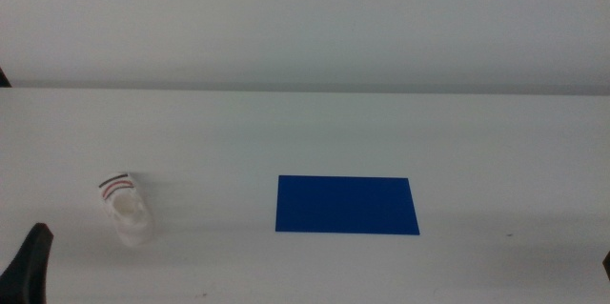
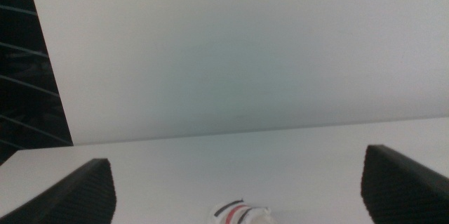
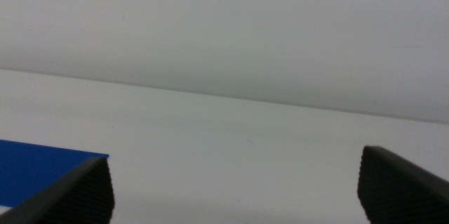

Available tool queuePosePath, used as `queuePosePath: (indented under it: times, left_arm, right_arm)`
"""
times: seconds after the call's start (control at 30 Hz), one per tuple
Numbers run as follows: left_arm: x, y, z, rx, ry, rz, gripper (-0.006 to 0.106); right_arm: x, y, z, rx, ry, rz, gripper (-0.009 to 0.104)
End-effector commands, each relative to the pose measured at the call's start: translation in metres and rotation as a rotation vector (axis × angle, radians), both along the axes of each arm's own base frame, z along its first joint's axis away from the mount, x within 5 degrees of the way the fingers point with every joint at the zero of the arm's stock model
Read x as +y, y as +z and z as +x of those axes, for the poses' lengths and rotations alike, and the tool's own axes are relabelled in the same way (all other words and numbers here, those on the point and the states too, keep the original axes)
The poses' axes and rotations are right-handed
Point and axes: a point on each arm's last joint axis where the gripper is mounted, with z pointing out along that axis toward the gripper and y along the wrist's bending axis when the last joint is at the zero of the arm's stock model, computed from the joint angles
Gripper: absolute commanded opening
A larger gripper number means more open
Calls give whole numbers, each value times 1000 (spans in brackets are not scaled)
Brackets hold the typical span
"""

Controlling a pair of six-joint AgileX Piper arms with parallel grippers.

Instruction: Use one arm to grab the shoe from the table and place it on the mat.

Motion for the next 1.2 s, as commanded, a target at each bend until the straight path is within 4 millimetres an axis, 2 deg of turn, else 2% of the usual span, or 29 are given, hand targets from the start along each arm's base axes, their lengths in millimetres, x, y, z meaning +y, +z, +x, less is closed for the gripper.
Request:
queuePosePath:
  times: [0.0,0.1,0.27,0.37,0.47,0.63,0.77,0.9,1.0,1.17]
  left_arm:
    - [0,10,1,23,0,-15,94]
    - [-1,45,13,199,-1,-12,94]
    - [-1,94,52,604,-1,5,94]
    - [-1,112,83,776,8,0,94]
    - [-2,116,119,936,50,-63,94]
    - [-2,111,178,1119,123,-133,94]
    - [-3,90,218,1299,244,-254,94]
    - [-1,71,255,1391,352,-302,94]
    - [-1,56,278,1434,416,-330,94]
    - [-1,24,297,1483,427,-321,94]
  right_arm:
    - [0,-12,-1,-2,0,-3,93]
    - [0,-12,-1,-2,0,-3,93]
    - [0,-12,-1,-2,0,-3,93]
    - [0,-12,-1,-2,0,-3,93]
    - [0,-12,-1,-2,0,-3,93]
    - [0,-12,-1,-2,0,-3,93]
    - [0,-12,-1,-2,0,-3,93]
    - [0,-12,-1,-2,0,-3,93]
    - [0,-12,-1,-2,0,-3,93]
    - [0,-12,-1,-2,0,-3,93]
